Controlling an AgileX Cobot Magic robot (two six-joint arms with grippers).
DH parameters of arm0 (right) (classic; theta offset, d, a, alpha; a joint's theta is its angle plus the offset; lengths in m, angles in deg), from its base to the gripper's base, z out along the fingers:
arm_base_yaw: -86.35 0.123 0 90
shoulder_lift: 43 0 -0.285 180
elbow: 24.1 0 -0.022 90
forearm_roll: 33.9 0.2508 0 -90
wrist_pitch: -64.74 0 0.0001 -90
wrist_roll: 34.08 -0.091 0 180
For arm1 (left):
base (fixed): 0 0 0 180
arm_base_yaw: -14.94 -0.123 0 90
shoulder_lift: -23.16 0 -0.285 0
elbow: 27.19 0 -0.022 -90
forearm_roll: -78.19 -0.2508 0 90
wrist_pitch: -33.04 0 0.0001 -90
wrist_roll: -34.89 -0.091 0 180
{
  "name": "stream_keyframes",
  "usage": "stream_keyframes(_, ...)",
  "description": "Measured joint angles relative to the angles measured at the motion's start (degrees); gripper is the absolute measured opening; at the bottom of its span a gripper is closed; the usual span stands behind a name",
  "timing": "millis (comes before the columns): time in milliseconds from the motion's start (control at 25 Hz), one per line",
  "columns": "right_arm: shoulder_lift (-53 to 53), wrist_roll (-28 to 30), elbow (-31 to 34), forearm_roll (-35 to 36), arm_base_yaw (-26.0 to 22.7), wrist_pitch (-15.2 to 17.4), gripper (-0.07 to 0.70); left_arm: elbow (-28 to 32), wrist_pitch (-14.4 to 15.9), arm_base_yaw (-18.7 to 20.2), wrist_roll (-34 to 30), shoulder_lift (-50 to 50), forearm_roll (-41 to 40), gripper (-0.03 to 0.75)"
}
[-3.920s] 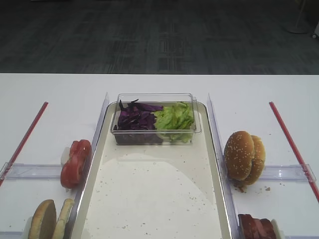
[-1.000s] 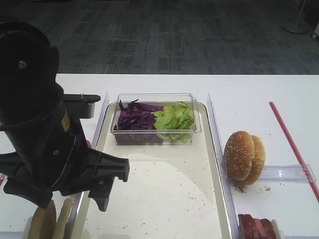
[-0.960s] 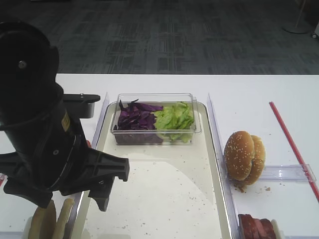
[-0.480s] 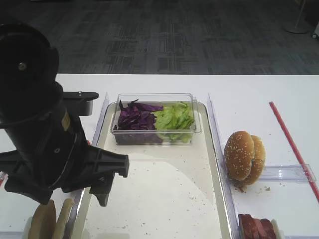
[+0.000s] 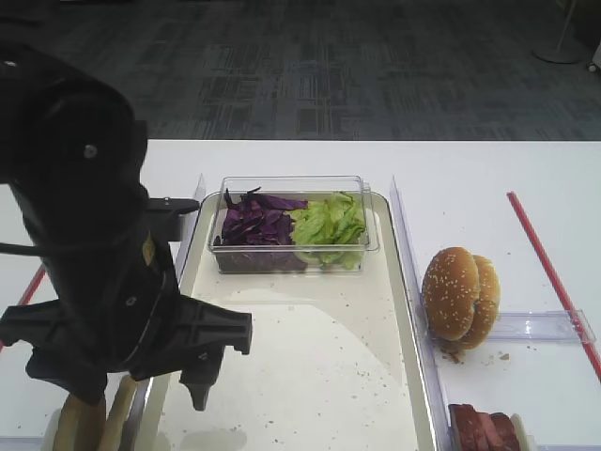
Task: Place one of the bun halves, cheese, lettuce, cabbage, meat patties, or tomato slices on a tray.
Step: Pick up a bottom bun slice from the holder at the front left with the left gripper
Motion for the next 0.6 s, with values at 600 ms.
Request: stream_keyframes(600, 0.00, 0.00, 0.00, 0.00, 0.00, 0.00, 0.427, 4.01, -2.13, 0.00, -1.15, 5.09, -0.34, 0.547)
